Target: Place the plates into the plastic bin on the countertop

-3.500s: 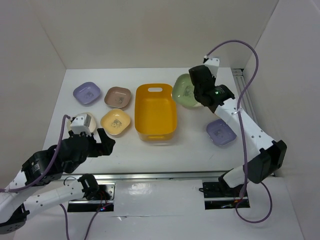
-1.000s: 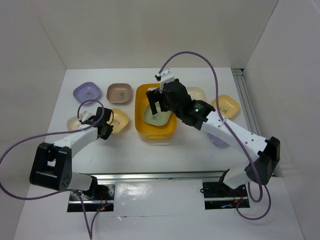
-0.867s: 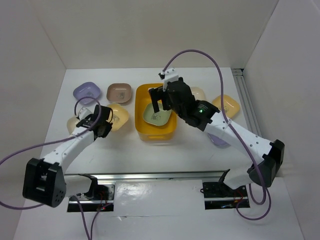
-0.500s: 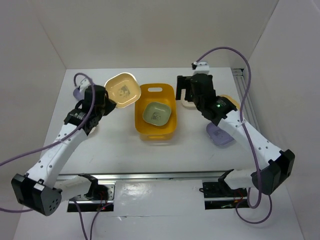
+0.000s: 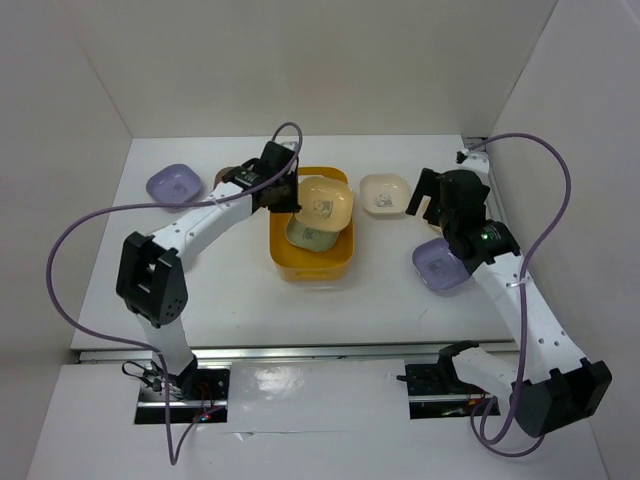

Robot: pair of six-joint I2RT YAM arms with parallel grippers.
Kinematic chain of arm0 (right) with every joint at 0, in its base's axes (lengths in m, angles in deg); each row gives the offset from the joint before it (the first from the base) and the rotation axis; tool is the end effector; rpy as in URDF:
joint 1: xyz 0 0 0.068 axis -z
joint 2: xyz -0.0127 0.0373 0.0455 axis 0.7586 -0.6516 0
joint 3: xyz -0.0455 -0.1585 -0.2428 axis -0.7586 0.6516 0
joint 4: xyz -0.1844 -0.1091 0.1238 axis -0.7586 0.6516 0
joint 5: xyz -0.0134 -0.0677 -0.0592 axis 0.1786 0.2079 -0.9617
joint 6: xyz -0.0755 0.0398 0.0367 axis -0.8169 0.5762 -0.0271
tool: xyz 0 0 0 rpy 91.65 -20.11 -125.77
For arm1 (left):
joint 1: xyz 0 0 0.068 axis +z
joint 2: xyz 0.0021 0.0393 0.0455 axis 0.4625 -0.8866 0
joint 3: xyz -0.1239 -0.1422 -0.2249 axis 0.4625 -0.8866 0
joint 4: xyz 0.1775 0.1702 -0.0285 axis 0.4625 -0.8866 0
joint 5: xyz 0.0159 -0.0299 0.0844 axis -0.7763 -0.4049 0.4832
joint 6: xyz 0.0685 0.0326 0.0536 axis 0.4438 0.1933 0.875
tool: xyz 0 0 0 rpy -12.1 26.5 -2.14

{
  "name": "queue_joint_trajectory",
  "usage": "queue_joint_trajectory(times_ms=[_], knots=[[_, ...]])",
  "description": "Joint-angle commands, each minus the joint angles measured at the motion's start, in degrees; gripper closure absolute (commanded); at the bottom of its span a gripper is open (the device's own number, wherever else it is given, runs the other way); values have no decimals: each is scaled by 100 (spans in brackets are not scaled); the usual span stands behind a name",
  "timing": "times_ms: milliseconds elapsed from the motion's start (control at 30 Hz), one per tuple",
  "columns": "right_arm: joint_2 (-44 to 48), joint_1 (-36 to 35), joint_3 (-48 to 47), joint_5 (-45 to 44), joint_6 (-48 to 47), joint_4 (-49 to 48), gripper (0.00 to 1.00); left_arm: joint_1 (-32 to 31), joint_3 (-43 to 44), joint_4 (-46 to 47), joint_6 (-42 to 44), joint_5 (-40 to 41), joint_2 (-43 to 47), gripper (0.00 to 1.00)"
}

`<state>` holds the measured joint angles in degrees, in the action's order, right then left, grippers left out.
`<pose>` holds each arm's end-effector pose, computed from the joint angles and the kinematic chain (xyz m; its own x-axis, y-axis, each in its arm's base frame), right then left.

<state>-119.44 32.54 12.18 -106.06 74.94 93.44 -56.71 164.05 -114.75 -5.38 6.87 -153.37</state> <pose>0.2406 0.0404 0.3589 -0.4210 0.2189 -0.8803 0.2047 0.9683 0.1429 0.3779 -0.2025 0.3018 -0.7326 -0.1909 -0.6533 0.0536 0.9407 -0.3349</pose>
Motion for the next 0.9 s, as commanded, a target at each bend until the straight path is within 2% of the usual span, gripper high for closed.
queue_joint_trajectory(times_ms=[0,333,367,433,467,500,533,633,700,867], knots=[[372,194,294,134,276,328,0,34,227,-240,279,-106,-155,100],[496,256,497,477,276,213,0,333,472,-425,279,-176,-762,100],[496,256,549,477,276,213,0,385,473,-425,209,-229,-849,97],[496,256,550,399,337,213,0,386,473,-425,148,-229,-850,82],[444,256,602,398,337,213,0,386,473,-425,147,-229,-850,70],[443,256,602,329,398,274,0,386,412,-372,147,-281,-850,45],[443,308,602,241,399,275,0,386,333,-294,147,-282,-798,37],[443,361,787,240,565,336,0,386,271,-179,147,-667,-561,26],[391,414,1057,336,566,215,0,386,271,-108,147,-878,-385,25],[-284,774,1394,1345,251,-602,0,43,139,6,147,-994,413,18]])
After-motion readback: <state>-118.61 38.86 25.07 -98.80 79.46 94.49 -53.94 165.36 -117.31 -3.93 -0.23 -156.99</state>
